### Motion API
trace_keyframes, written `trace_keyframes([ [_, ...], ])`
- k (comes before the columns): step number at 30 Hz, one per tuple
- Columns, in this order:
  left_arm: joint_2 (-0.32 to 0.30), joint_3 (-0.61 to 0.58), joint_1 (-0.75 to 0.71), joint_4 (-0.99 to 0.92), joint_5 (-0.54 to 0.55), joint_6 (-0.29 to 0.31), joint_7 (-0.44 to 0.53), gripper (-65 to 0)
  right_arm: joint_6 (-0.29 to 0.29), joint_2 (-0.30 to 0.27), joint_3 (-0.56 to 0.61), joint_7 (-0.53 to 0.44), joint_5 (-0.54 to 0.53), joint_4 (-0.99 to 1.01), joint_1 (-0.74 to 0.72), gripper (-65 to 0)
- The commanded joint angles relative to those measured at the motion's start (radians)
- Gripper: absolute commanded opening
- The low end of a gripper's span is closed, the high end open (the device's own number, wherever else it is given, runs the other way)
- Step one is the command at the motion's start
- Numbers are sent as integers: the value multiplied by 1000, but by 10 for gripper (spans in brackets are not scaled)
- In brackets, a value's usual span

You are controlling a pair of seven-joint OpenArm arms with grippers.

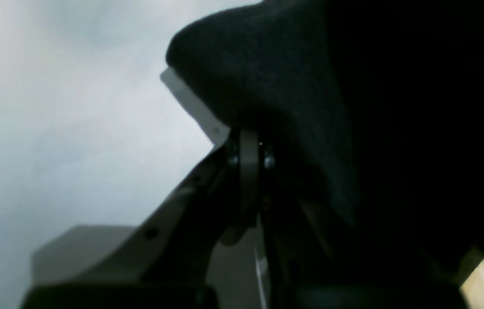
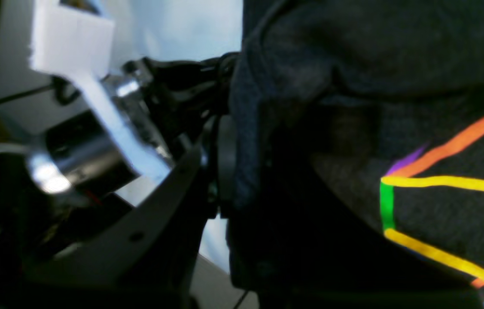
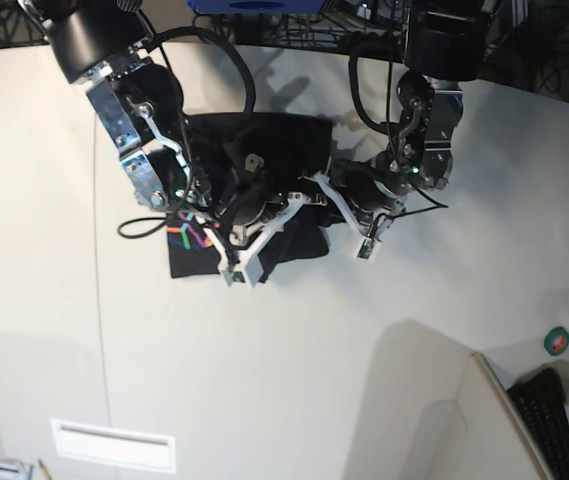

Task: Layout the t-shirt on the table in an organized manner, then fold the t-shirt properly
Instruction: 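Lift the strip ends and fold them together with both grippers, then smooth the folded shirt flat with the right gripper, left gripper withdrawn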

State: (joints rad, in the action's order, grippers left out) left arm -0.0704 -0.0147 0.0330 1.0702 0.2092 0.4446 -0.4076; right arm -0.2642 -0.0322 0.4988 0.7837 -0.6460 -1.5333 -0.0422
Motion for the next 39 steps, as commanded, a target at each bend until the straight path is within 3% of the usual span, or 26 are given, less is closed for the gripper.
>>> trace_keyframes([
  [1,-10,2,-2,11,-35,-23,-44,-650,4,5,5,-8,-7,4,-22,-650],
  [5,-13,3,-14,40,-35,-23,-50,-650,4,10,8,-27,-7,57,-31,-650],
  [10,-91,5,-68,137,-24,-23,-52,-650,4,5,10,-119,-8,109,-23,-650],
  [13,-131,89,-137,201,-24,-23,-52,-650,4,5,11,-122,-8,113,-9,-650],
  [17,-138,298,-212,242,-24,-20,-52,-650,6,8,13,-125,-8,112,-3,-387],
  [19,-159,371,-236,242,-24,-20,-52,-650,6,8,13,-126,-8,110,-3,-342],
  [21,-168,433,-252,236,-24,-19,-52,-650,9,10,18,-122,-8,98,-3,-341],
  [26,-174,557,-273,235,-24,-19,-52,-650,10,-2,171,-120,-8,-2,-32,-344],
  [30,-174,625,-270,235,-24,-19,-52,-650,1,-85,194,-119,-8,-154,-37,-345],
  [32,-174,654,-270,235,-24,-19,-52,-650,-50,-140,146,-123,-8,-218,-9,-351],
  [35,-174,686,-273,235,-24,-17,-52,-650,-152,-203,39,-126,-8,-238,20,-462],
  [38,-174,694,-273,235,-24,-17,-52,-650,-129,-217,-32,-128,-8,-149,8,-636],
  [39,-174,694,-273,235,-24,-17,-52,-650,-114,-212,-47,-128,-8,-108,-6,-650],
])
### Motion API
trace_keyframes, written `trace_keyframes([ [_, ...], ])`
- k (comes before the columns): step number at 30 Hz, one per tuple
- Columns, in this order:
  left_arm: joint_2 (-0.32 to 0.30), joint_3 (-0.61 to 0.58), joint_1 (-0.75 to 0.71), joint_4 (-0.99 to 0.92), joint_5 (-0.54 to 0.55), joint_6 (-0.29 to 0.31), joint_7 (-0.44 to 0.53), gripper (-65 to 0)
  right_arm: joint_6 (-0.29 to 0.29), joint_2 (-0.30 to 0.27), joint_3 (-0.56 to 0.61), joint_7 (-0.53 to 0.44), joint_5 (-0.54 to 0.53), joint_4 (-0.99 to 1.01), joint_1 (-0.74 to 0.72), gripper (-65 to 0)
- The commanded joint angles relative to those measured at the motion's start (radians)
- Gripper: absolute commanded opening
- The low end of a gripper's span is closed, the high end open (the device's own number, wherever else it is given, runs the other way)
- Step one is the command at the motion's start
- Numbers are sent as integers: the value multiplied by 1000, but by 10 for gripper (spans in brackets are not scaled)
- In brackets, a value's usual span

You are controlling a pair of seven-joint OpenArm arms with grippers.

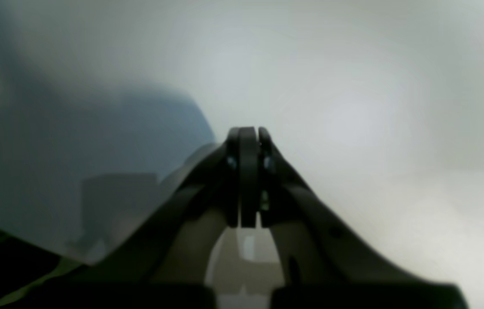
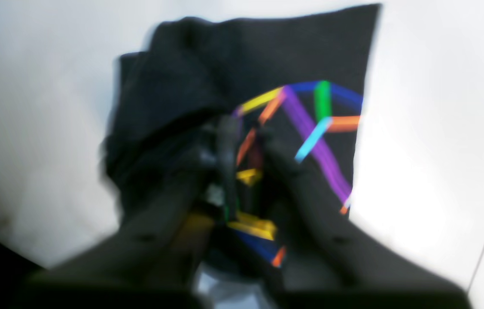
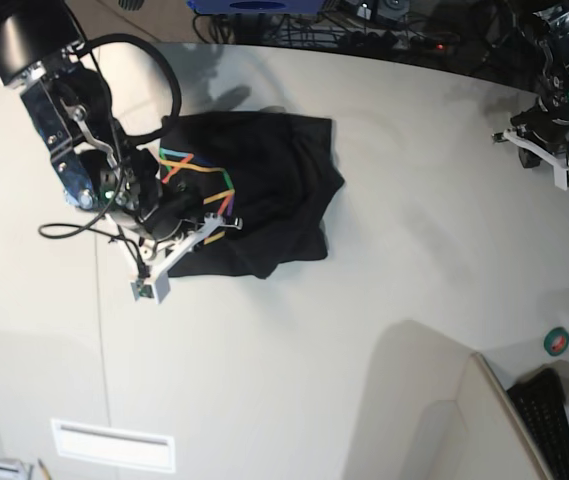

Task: Layout the t-shirt on the table in an organized manner, then fold the t-shirt properly
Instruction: 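Smooth the folded shirt flat with the right gripper, left gripper withdrawn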

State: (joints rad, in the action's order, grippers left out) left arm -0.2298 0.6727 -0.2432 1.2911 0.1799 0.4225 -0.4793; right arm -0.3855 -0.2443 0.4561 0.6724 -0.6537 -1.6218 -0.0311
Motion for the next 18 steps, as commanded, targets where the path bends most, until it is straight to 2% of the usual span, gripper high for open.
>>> trace_keyframes([
  [1,-13,3,3,14,5,5,20,-650,21,4,-13,-16,-1,28,-31,-650],
  [7,-9,0,3,14,5,5,20,-650,49,79,-9,-53,-1,249,-102,-650],
  [12,-7,6,2,14,5,5,20,-650,50,155,-1,-53,1,275,-108,-650],
  [18,-7,6,2,14,5,5,20,-650,44,250,152,-56,1,295,-198,-650],
])
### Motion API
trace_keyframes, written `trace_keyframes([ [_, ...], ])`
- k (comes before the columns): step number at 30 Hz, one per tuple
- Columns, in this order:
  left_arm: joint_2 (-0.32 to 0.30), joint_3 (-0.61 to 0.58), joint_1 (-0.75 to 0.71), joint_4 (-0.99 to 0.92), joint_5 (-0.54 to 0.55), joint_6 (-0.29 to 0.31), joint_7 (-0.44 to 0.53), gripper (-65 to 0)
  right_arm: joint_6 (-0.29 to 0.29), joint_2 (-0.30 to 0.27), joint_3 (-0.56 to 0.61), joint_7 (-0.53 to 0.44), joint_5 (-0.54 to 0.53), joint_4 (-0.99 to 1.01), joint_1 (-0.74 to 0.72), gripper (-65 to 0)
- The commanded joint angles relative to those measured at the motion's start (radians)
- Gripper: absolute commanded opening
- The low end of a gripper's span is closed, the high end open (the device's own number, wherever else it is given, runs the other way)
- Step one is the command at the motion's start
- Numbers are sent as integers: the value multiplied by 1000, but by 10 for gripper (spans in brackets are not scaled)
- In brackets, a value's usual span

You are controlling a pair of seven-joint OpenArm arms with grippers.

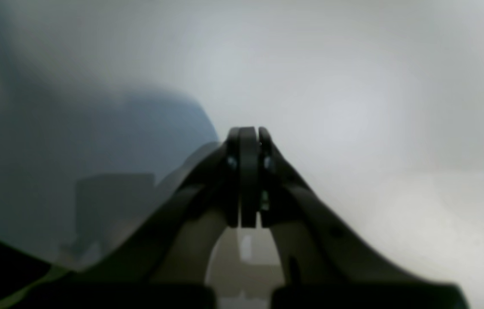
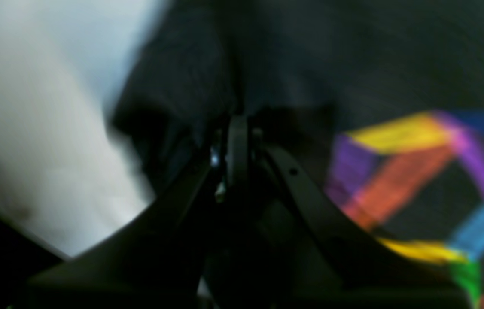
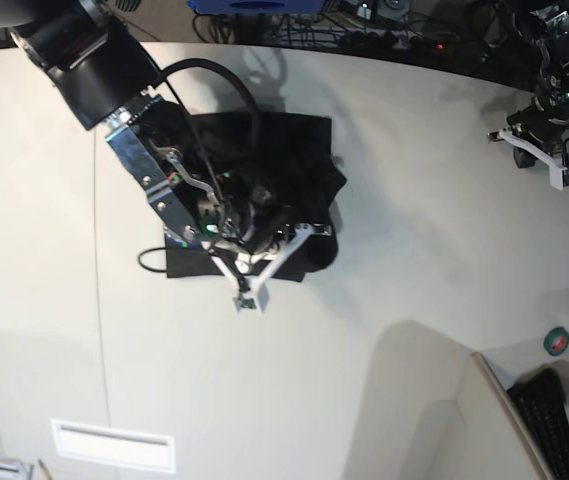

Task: Layout the t-shirt on the table in an organized manner, then fold the t-shirt properly
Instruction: 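Smooth the folded shirt flat with the right gripper, left gripper withdrawn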

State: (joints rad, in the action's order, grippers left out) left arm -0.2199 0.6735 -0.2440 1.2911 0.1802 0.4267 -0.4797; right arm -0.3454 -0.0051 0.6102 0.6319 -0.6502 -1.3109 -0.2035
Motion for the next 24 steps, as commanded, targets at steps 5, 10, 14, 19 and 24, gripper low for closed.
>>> trace_keyframes([
  [5,-20,7,4,14,5,1,20,-650,9,49,64,-16,-3,-85,-87,-650],
  [10,-36,10,2,14,5,1,20,-650,-123,-78,78,69,-4,-220,-38,-650],
  [14,-42,71,2,5,5,1,20,-650,-162,-166,78,105,-4,-232,59,-650],
  [19,-46,93,10,-26,5,1,20,-650,-162,-204,80,102,-4,-232,155,-650],
  [24,-42,87,11,-34,5,1,20,-650,-162,-195,152,102,-4,-232,174,-650],
])
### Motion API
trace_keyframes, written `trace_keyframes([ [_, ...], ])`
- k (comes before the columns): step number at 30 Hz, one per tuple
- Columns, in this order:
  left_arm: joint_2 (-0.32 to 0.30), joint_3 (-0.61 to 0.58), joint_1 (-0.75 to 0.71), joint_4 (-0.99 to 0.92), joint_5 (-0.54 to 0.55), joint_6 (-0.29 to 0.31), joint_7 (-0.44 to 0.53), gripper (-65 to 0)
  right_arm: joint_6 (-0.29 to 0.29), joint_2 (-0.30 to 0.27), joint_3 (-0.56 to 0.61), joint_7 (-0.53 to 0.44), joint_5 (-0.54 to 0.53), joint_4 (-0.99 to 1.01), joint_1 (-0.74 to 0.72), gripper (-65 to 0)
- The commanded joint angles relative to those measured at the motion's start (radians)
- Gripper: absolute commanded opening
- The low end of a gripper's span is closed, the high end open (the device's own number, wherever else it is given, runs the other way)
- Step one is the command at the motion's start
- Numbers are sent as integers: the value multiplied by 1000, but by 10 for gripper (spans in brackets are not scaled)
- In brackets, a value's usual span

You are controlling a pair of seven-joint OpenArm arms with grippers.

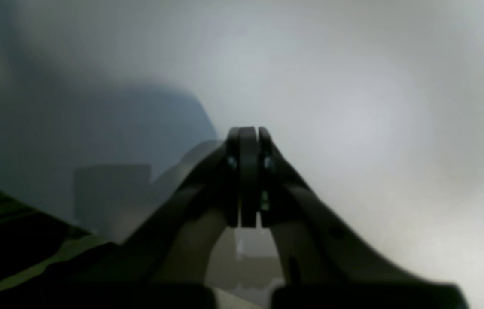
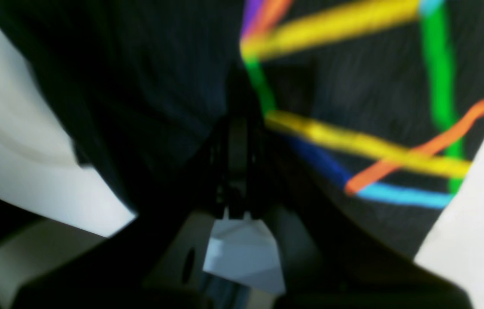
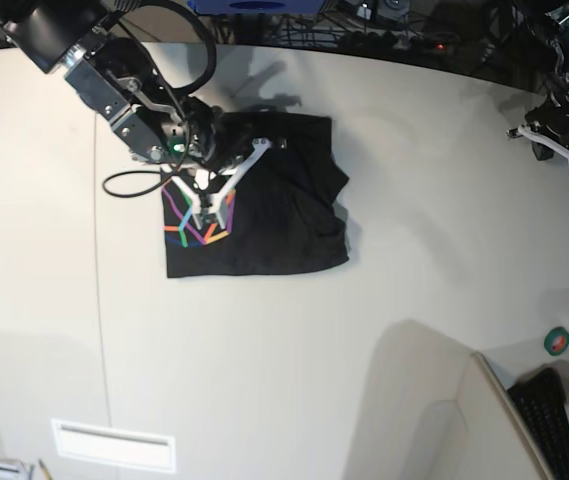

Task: Layout the t-shirt on the table in an organized manner, then fold the t-shirt properly
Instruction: 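Smooth the folded shirt flat with the right gripper, left gripper withdrawn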

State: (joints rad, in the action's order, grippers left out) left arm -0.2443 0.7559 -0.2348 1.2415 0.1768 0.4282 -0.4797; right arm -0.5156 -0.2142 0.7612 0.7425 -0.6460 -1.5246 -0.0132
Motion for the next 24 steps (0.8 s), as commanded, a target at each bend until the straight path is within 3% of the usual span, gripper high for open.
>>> trace_keyframes([
  [1,-16,3,2,16,8,-1,20,-650,8,20,25,-8,-8,-18,-24,-650],
  [8,-14,3,2,16,8,-1,20,-650,8,117,182,-1,-8,-11,-90,-650],
  [13,-17,11,2,14,8,-1,20,-650,31,115,343,-1,-8,-35,-172,-650],
  [18,-16,12,-2,24,8,-1,20,-650,-27,65,241,-5,-8,-38,-170,-650],
  [22,-14,12,-5,24,8,-1,20,-650,-28,75,218,-8,-8,55,-205,-650],
  [24,-14,12,-5,24,8,-1,20,-650,-28,114,251,-8,-8,123,-232,-650],
])
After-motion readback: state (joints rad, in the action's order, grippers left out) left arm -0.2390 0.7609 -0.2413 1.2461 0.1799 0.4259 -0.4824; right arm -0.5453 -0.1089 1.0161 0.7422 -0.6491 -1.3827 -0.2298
